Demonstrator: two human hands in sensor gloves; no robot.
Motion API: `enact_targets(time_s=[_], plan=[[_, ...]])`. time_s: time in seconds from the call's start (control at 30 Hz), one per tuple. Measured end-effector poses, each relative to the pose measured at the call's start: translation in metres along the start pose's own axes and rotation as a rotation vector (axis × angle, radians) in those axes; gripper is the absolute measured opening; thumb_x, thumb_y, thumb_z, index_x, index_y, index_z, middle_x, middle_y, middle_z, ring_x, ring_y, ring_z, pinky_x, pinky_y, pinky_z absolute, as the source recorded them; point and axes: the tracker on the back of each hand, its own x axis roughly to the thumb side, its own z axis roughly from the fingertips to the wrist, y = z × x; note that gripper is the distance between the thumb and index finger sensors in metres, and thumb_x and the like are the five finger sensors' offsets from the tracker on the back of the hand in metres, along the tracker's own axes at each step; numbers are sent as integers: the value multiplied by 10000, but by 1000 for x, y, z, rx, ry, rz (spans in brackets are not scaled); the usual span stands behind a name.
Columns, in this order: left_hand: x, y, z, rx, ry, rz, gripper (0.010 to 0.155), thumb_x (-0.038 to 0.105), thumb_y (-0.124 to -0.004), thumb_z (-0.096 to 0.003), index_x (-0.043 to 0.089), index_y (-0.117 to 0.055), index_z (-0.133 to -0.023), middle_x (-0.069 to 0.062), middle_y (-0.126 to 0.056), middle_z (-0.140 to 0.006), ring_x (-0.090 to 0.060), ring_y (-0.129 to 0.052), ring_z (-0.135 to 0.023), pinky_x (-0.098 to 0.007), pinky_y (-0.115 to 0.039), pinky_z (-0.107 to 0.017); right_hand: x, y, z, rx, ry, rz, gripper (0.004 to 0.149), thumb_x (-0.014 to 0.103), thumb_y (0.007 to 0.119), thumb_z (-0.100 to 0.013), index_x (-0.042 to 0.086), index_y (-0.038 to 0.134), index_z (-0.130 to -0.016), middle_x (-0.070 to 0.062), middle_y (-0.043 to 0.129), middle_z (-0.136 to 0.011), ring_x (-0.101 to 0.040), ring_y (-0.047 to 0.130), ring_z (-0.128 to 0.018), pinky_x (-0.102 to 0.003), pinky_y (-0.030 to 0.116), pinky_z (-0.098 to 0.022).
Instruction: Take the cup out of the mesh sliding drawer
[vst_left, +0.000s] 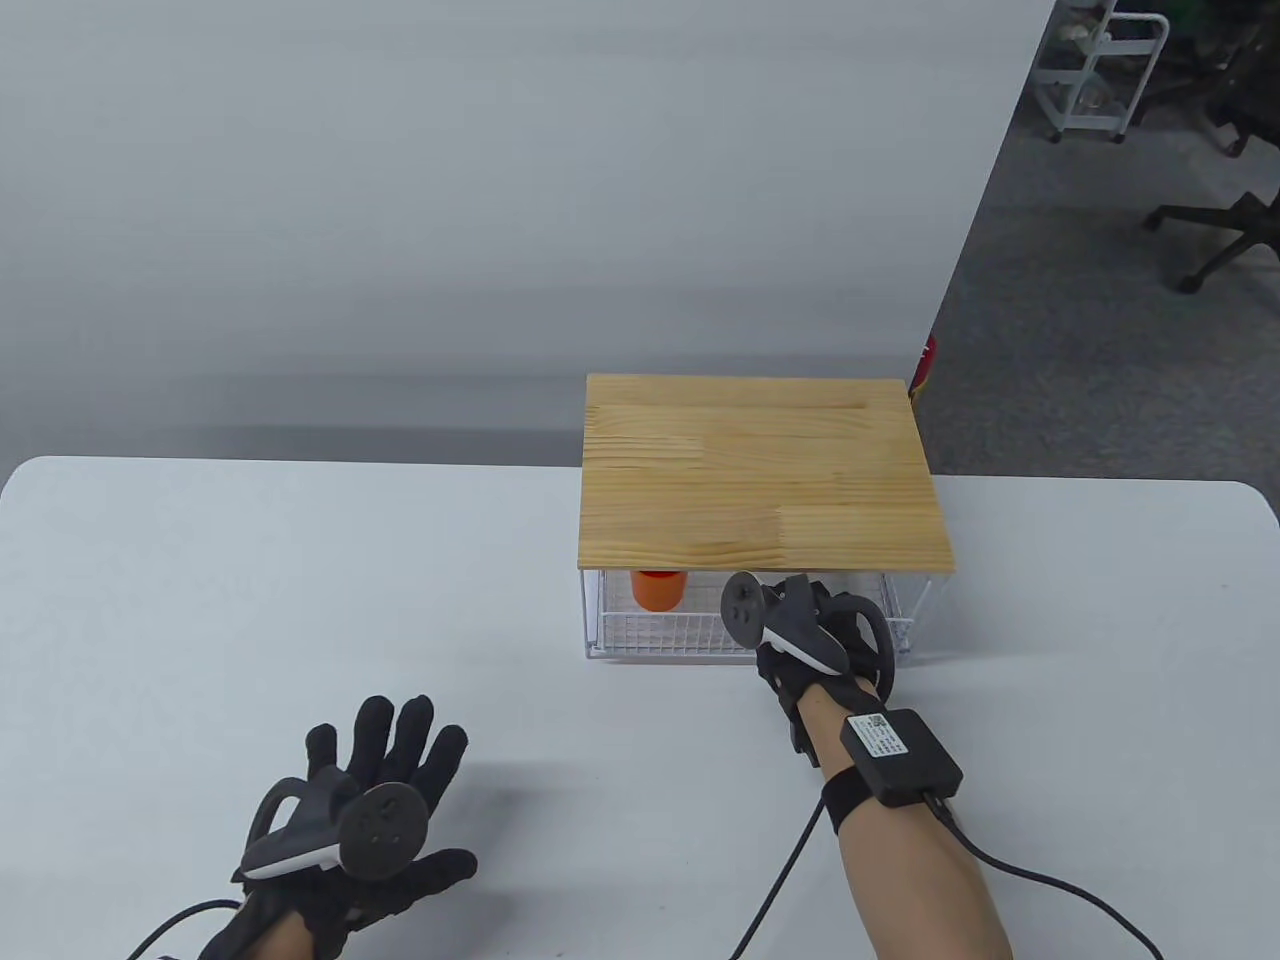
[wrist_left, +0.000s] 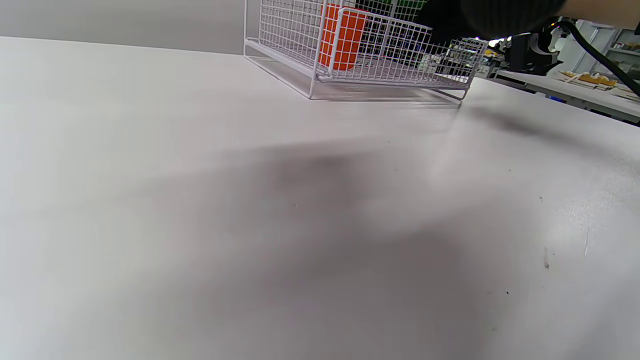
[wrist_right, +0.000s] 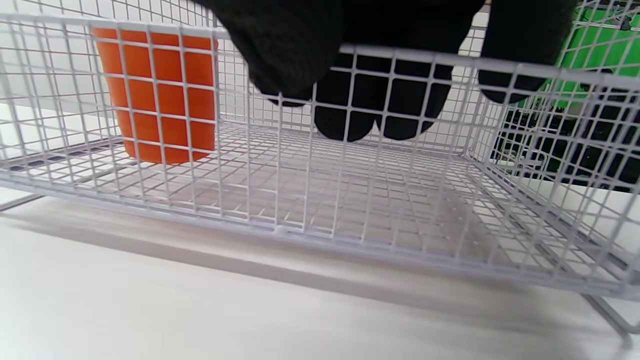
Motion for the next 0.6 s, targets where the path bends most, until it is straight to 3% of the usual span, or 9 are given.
enact_targets(time_s=[0.6], plan=[[1, -1, -1, -7, 2, 7, 1018, 717, -533, -531, 123, 65, -1102, -295, 163, -1065, -641, 137, -914, -851, 12, -489, 0, -3, 8, 13, -40, 17, 267, 218, 751, -585, 301, 862, -813, -94, 1021, -878, -437, 1061, -751, -776, 844, -524]])
